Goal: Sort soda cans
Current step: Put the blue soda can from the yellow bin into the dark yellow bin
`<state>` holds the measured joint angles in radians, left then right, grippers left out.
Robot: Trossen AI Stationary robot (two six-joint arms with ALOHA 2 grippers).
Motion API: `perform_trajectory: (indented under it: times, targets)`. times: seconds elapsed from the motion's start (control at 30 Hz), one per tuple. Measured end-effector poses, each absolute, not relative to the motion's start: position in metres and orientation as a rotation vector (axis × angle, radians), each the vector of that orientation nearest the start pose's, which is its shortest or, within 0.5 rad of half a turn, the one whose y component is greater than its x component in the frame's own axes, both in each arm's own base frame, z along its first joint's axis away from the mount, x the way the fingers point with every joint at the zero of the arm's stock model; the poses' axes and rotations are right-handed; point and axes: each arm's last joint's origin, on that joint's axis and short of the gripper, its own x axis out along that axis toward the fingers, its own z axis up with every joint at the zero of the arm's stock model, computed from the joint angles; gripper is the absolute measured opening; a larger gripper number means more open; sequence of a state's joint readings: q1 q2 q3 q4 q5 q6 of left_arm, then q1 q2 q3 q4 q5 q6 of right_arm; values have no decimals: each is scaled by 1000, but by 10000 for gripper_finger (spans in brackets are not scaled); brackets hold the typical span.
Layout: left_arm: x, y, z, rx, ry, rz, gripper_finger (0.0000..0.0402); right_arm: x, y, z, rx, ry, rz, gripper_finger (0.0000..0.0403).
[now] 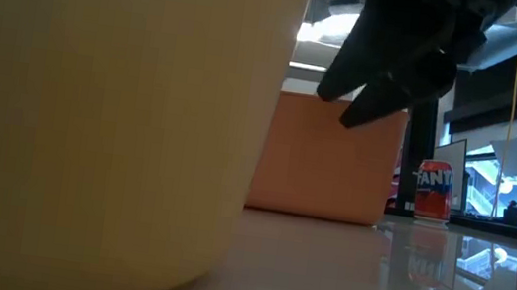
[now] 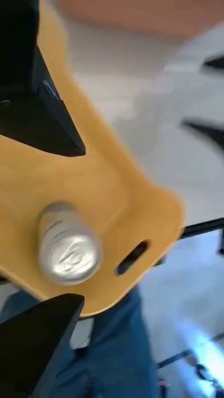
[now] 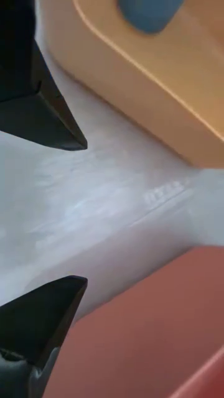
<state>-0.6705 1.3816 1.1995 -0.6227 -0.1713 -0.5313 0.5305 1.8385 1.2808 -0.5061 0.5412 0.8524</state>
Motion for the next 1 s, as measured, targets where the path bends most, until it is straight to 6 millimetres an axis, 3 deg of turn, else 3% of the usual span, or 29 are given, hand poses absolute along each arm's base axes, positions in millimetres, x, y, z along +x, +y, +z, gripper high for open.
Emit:
perform_trajectory:
  times: [0.33, 0.67, 1.0]
  targets:
    - [244, -205, 278, -242, 899, -249, 368, 330, 175, 197, 245, 839, -383, 347]
    - [246, -225, 262, -301, 926, -254, 368, 330, 176, 198, 251, 836, -384, 347]
    - [256, -240, 224, -232, 1002, -194, 368, 330, 176, 198, 265, 832, -388, 347]
